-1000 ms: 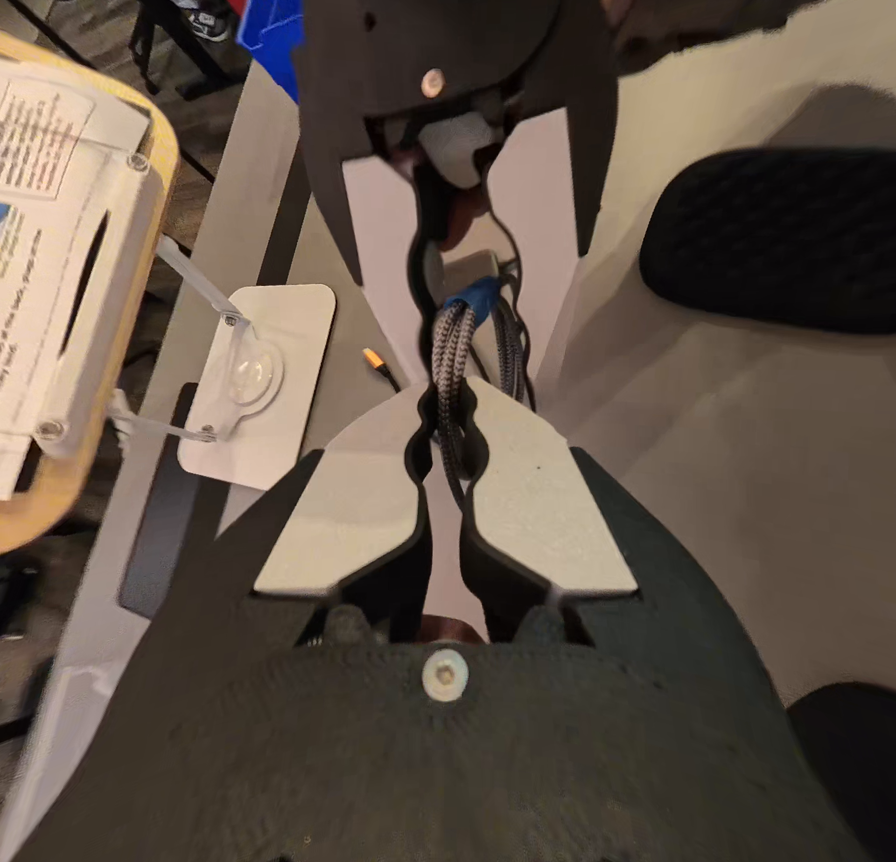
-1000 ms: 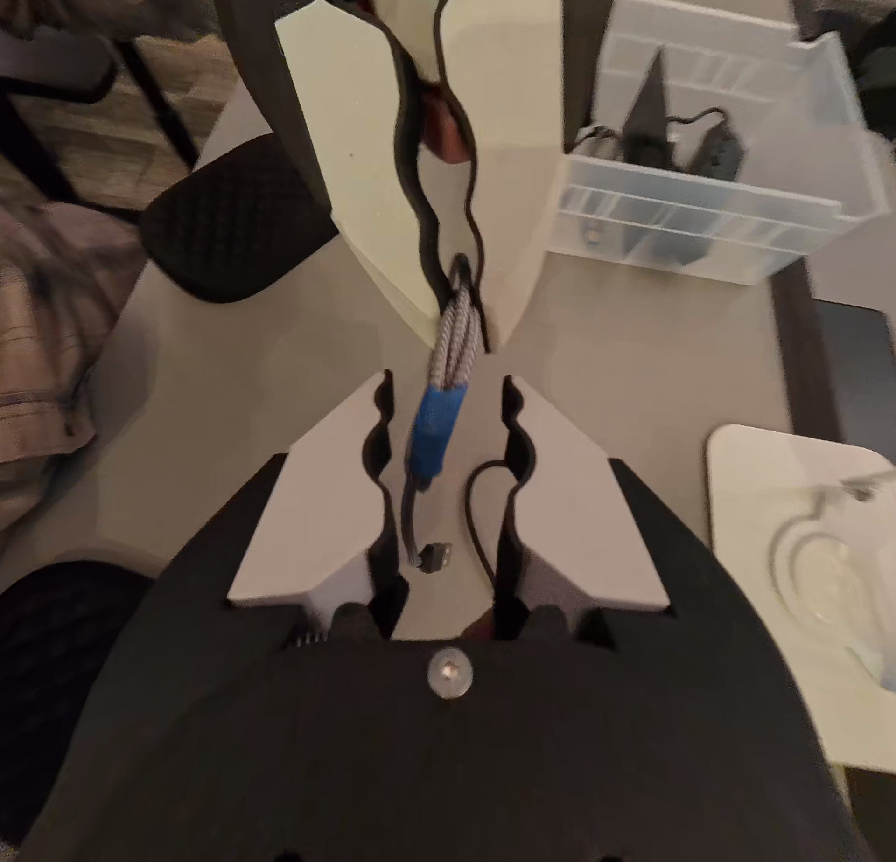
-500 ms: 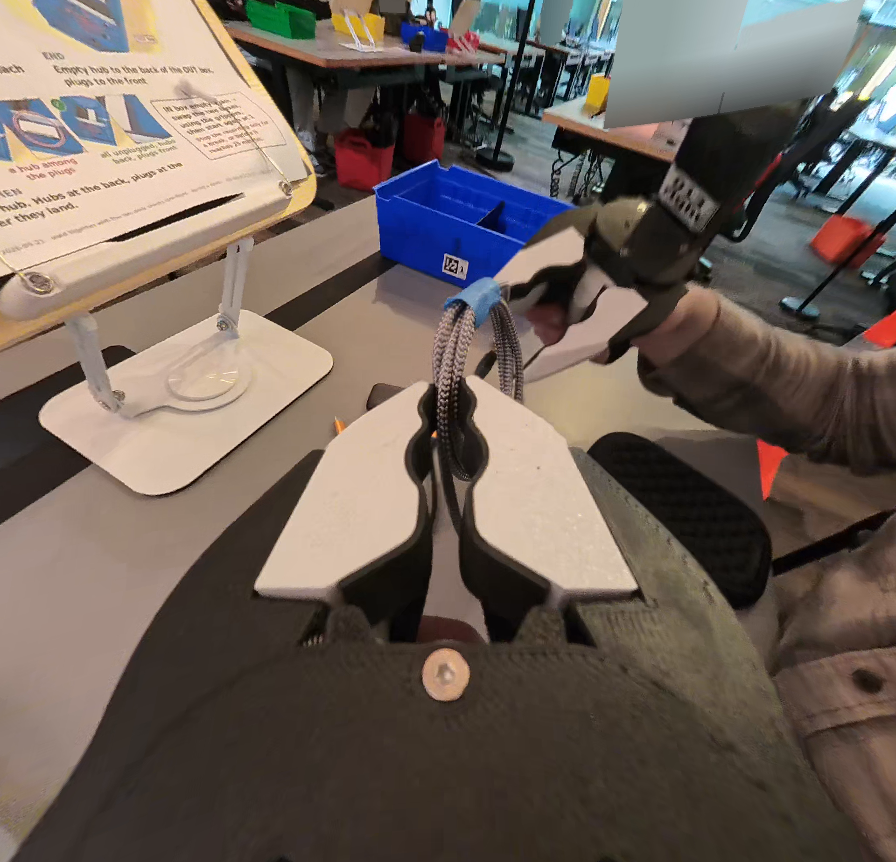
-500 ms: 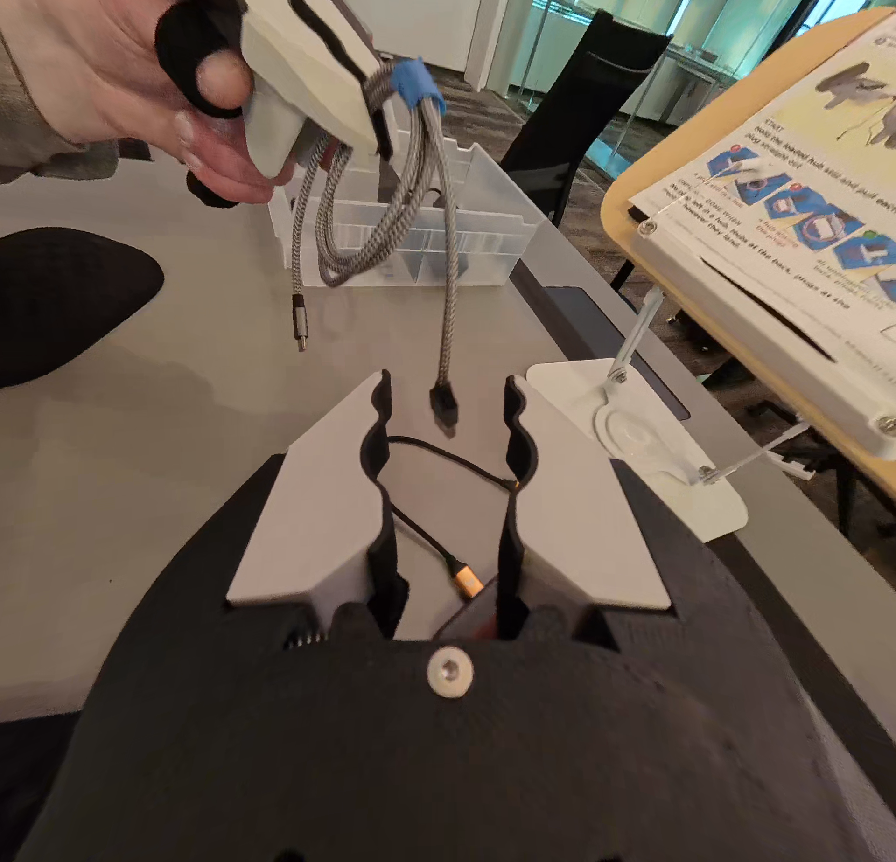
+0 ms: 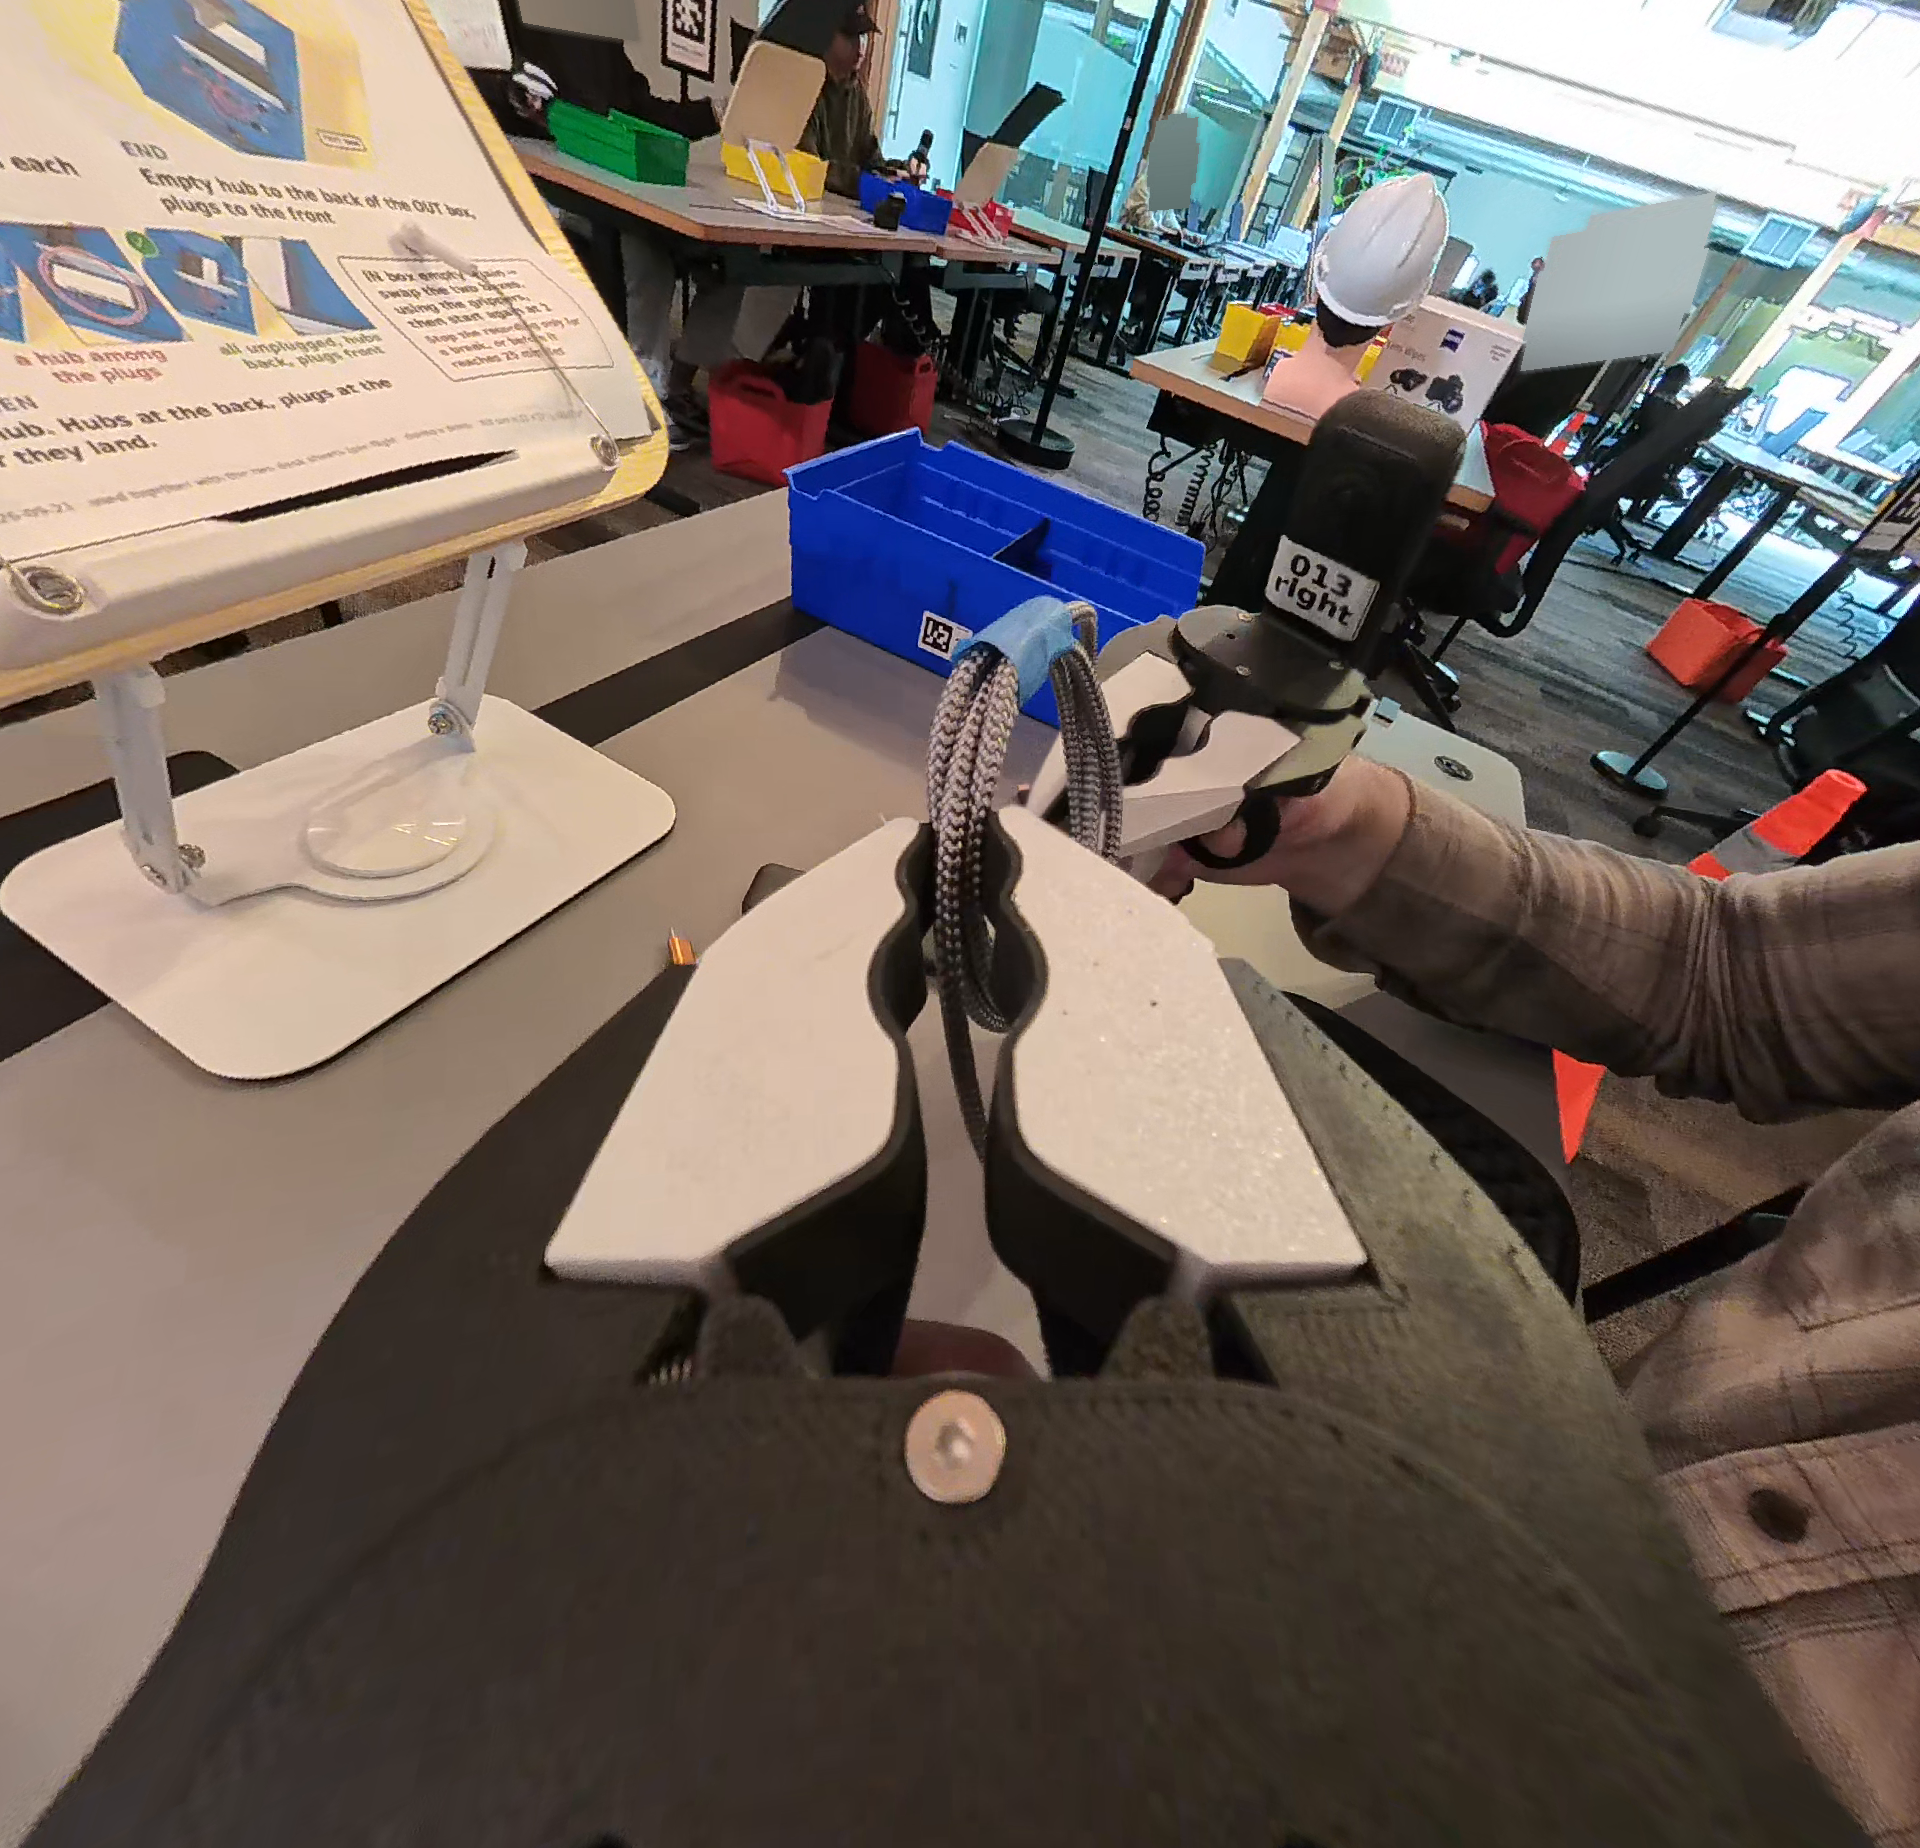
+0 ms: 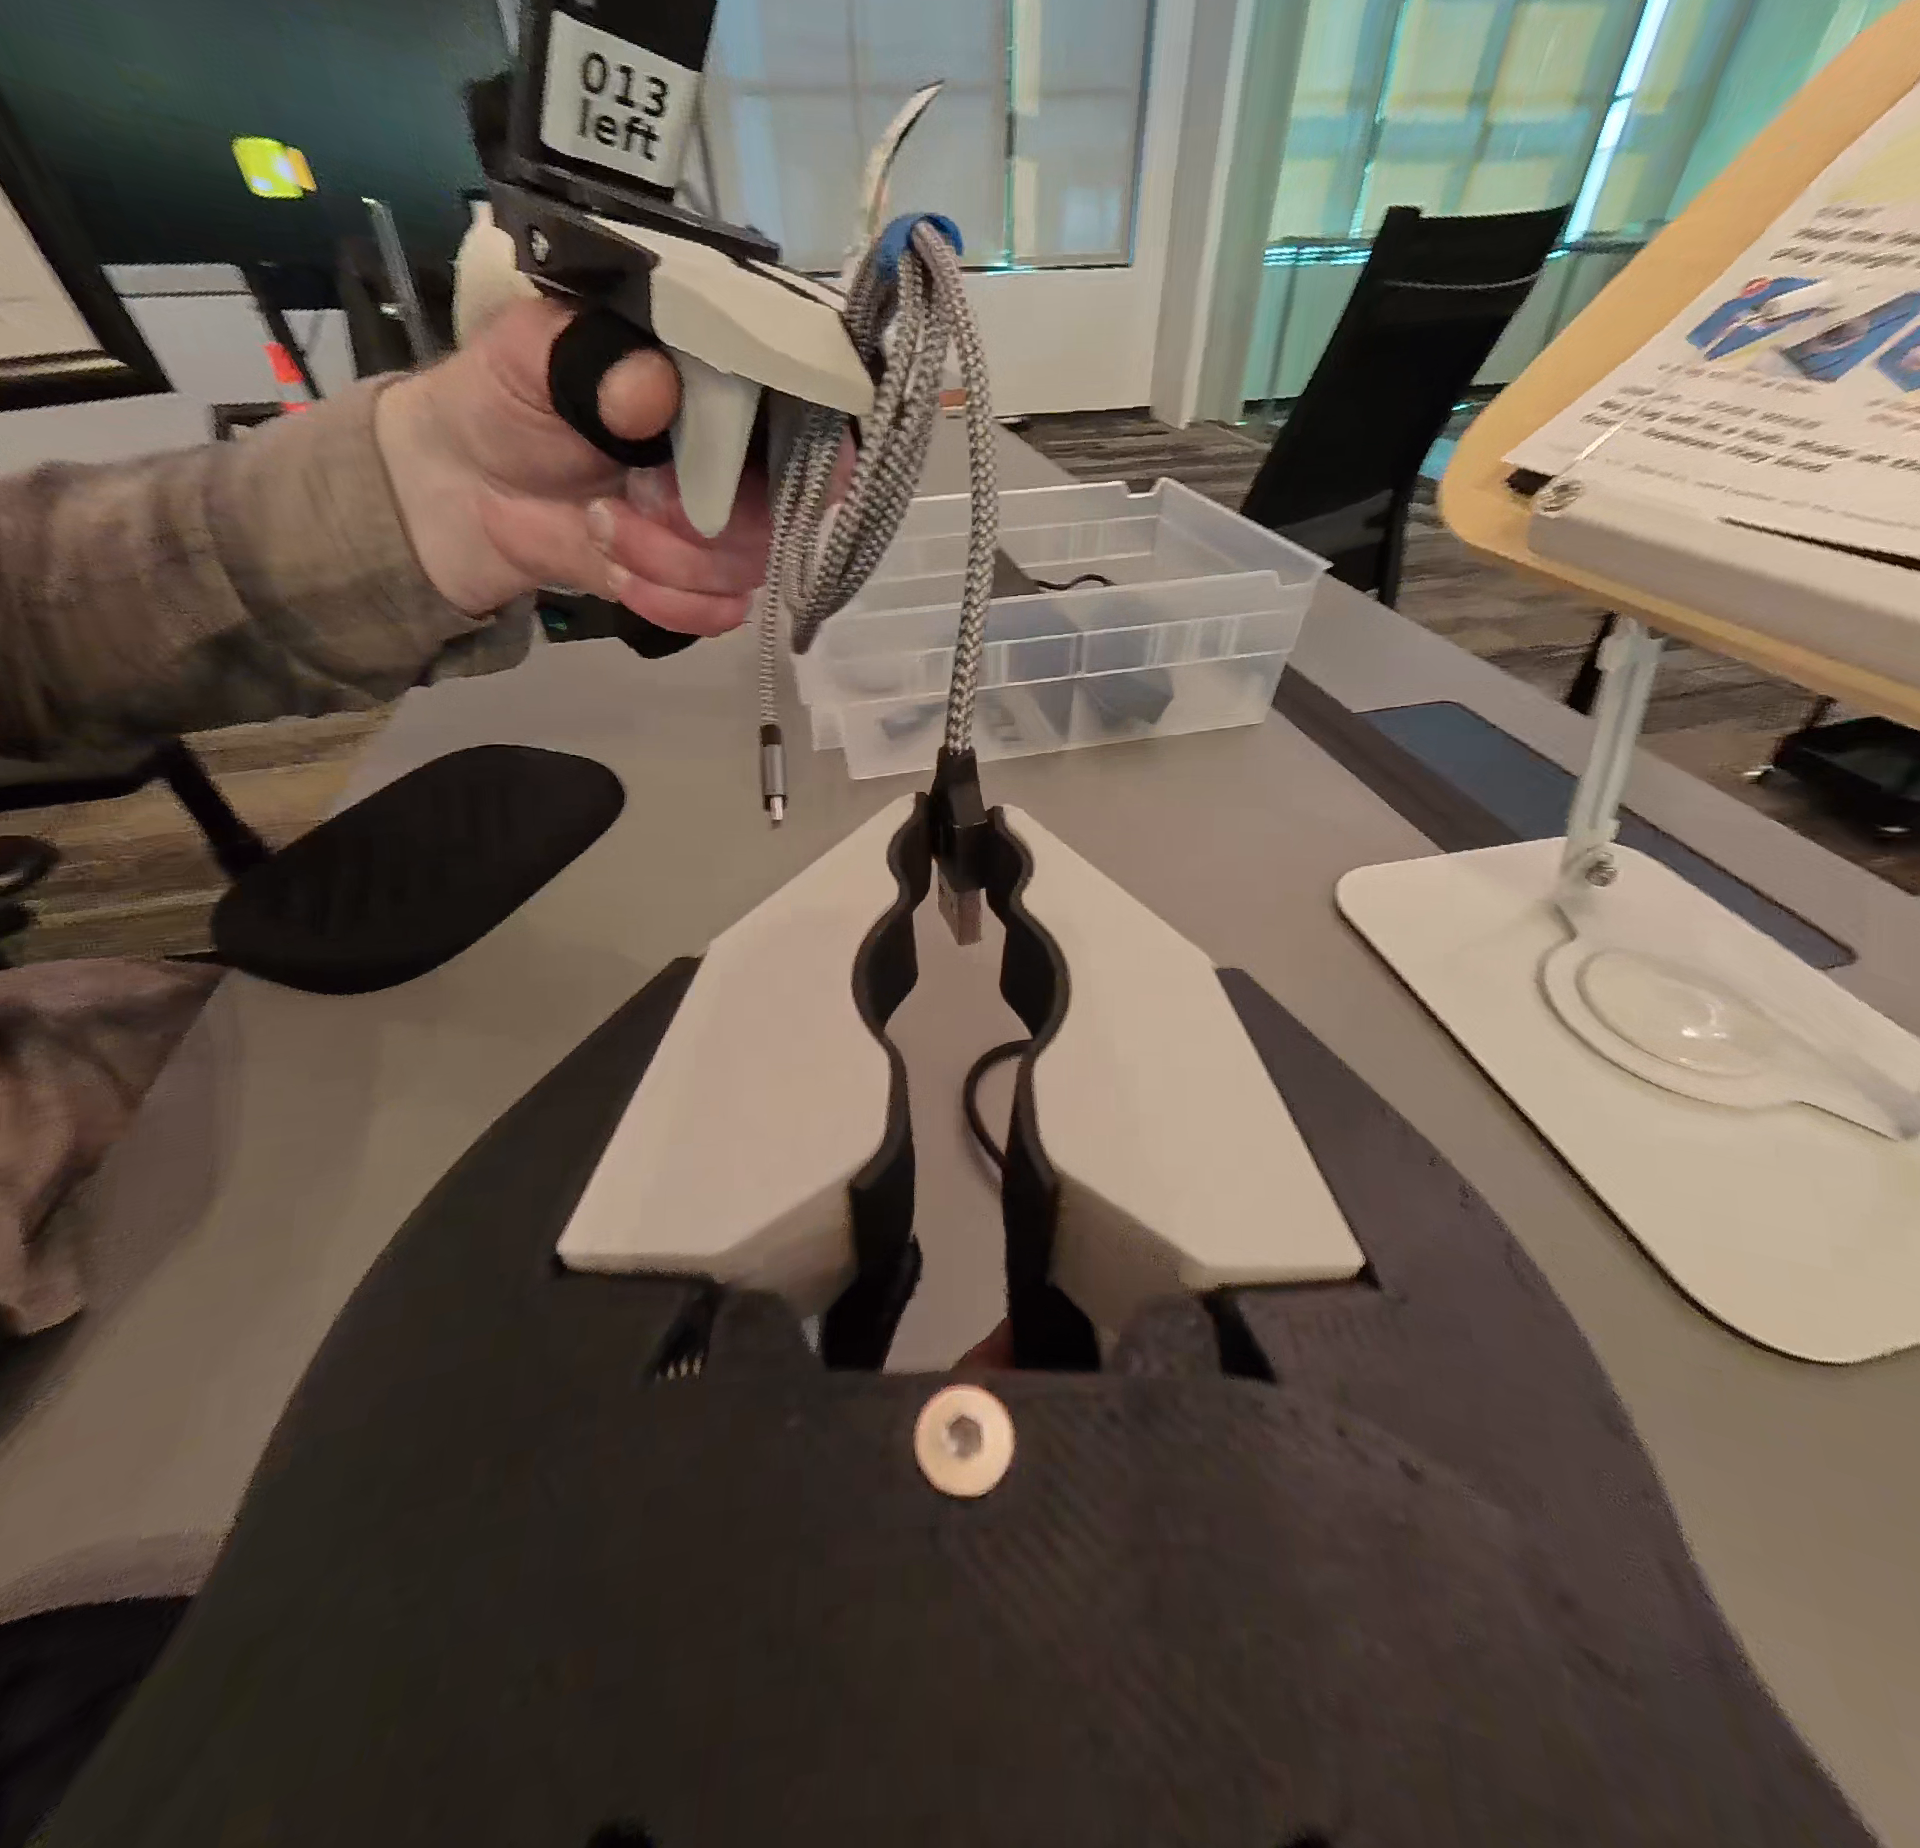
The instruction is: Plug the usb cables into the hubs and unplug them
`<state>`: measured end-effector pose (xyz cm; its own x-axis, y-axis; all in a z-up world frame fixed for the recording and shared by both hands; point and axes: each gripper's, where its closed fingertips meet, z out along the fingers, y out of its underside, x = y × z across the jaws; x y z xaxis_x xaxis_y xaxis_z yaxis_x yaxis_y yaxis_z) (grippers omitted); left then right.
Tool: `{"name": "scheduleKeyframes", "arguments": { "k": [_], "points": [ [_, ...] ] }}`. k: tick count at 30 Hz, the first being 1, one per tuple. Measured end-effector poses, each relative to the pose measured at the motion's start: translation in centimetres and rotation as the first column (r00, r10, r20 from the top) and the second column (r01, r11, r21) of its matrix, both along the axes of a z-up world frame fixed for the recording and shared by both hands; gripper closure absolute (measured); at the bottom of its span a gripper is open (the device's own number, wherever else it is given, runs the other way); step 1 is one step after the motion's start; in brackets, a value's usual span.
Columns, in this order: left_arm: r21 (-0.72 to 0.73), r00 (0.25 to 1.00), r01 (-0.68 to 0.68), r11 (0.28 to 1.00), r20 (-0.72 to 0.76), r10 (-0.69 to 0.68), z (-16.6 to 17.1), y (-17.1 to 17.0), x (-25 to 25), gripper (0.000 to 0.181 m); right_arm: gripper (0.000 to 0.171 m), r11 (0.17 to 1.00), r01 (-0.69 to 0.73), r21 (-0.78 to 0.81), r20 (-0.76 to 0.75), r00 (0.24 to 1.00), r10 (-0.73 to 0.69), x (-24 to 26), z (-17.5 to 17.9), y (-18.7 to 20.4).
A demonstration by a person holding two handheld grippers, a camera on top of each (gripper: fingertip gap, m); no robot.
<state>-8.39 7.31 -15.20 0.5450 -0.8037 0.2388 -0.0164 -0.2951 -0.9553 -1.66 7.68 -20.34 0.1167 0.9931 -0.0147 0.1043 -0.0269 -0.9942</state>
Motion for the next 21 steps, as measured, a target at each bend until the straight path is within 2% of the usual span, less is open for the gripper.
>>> {"name": "scheduleKeyframes", "arguments": {
  "k": [5,10,13,17,19,21],
  "points": [
    [0.020,1.000,0.000,1.000,-0.001,0.000,-1.1,-0.5,-0.6,0.174,0.168,0.988,-0.134,-0.081,-0.021,0.991,0.132,-0.1,0.2,-1.7],
    [0.055,0.997,-0.030,0.998,-0.069,0.033,-3.1,-1.6,-1.9,0.174,0.168,0.946,-0.274,-0.172,0.066,0.955,0.288,-0.3,-1.5,-3.7],
    [0.031,0.993,-0.049,0.998,-0.102,0.052,-5.3,-2.2,-2.8,0.172,0.168,0.925,-0.306,-0.225,0.120,0.934,0.338,-0.5,-2.8,-4.2],
    [0.045,0.966,-0.144,0.989,-0.212,0.150,-8.1,-2.1,-4.7,0.155,0.168,0.895,-0.331,-0.298,0.177,0.903,0.392,-0.8,-4.3,-4.8],
    [0.102,0.946,-0.175,0.979,-0.257,0.196,-8.4,-2.2,-5.3,0.148,0.168,0.885,-0.330,-0.330,0.215,0.886,0.411,-0.9,-5.2,-5.0],
    [0.184,0.941,-0.149,0.972,-0.275,0.196,-7.7,-2.8,-4.8,0.144,0.168,0.868,-0.347,-0.356,0.231,0.867,0.442,-1.0,-5.7,-5.4]
  ]
}}
